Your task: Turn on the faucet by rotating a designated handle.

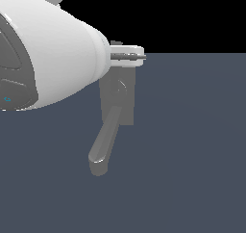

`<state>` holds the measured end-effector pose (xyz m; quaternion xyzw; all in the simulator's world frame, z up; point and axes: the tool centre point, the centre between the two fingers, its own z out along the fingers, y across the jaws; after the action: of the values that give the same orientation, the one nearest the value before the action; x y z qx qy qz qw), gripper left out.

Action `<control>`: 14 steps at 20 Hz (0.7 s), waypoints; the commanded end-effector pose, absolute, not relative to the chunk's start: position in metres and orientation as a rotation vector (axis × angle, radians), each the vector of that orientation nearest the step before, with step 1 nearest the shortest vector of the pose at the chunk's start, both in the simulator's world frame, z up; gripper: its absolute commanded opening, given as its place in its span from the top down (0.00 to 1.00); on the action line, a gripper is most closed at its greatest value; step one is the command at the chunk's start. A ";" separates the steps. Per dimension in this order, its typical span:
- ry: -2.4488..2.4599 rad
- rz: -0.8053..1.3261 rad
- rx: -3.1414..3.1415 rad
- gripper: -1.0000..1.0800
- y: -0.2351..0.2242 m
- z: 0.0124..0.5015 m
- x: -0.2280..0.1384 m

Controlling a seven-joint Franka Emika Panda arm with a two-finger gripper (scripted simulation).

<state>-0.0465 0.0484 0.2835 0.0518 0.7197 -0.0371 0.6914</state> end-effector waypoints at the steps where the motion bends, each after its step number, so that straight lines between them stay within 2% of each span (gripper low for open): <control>1: 1.569 -0.093 0.130 1.00 0.031 0.302 -0.040; 4: 1.567 -0.093 0.130 1.00 0.024 0.305 -0.040; 5: 1.608 -0.087 0.118 1.00 0.035 0.286 -0.048; 14: 1.589 -0.089 0.124 1.00 0.001 0.284 -0.048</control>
<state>-0.0523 0.0083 0.2817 0.0517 0.7164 -0.0408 0.6946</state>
